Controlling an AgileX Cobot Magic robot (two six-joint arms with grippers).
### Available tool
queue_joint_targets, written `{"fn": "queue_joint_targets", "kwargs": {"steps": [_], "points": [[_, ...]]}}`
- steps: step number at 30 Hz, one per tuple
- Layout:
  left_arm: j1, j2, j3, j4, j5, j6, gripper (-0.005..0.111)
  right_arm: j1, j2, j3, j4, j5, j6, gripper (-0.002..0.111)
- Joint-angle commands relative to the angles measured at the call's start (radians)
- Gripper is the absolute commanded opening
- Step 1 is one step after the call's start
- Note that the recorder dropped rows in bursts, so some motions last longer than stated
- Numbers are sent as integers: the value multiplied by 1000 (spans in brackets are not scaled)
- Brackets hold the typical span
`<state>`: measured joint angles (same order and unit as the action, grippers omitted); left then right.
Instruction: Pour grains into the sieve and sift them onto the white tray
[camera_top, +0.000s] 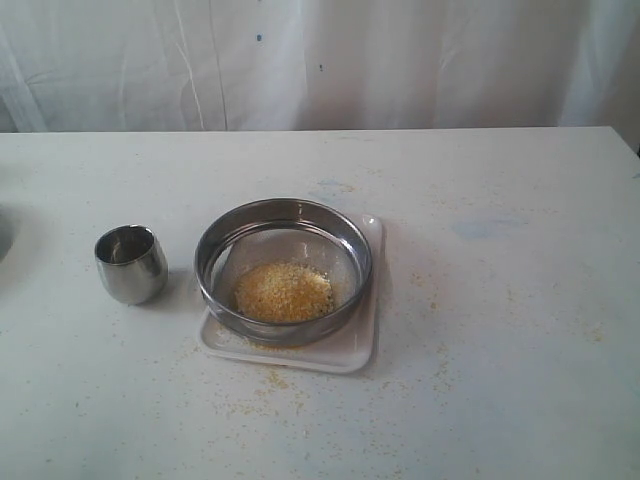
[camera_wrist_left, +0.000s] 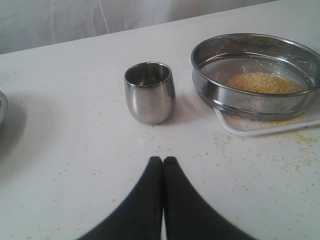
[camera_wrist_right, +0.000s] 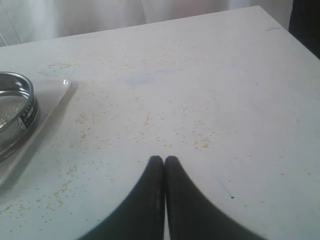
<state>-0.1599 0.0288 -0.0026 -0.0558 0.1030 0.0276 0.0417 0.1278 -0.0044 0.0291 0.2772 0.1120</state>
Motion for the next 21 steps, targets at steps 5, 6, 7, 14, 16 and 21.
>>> {"fn": "queue_joint_targets", "kwargs": {"steps": [5,6,7,14,16,21], "points": [[-5,-6,3,-11,-5,2,0,-3,4,4,-29,-13,-48,0],[-5,-6,3,-11,-5,2,0,-3,4,4,-57,-42,-79,0],[-5,-6,3,-11,-5,2,0,-3,4,4,-57,-95,-88,0],[-5,-6,3,-11,-5,2,0,-3,4,4,-47,-559,-45,0],[-5,-6,3,-11,-5,2,0,-3,4,4,-45,-663,-40,0],[-5,-6,3,-11,-5,2,0,-3,4,4,-43,-805,272,0]]}}
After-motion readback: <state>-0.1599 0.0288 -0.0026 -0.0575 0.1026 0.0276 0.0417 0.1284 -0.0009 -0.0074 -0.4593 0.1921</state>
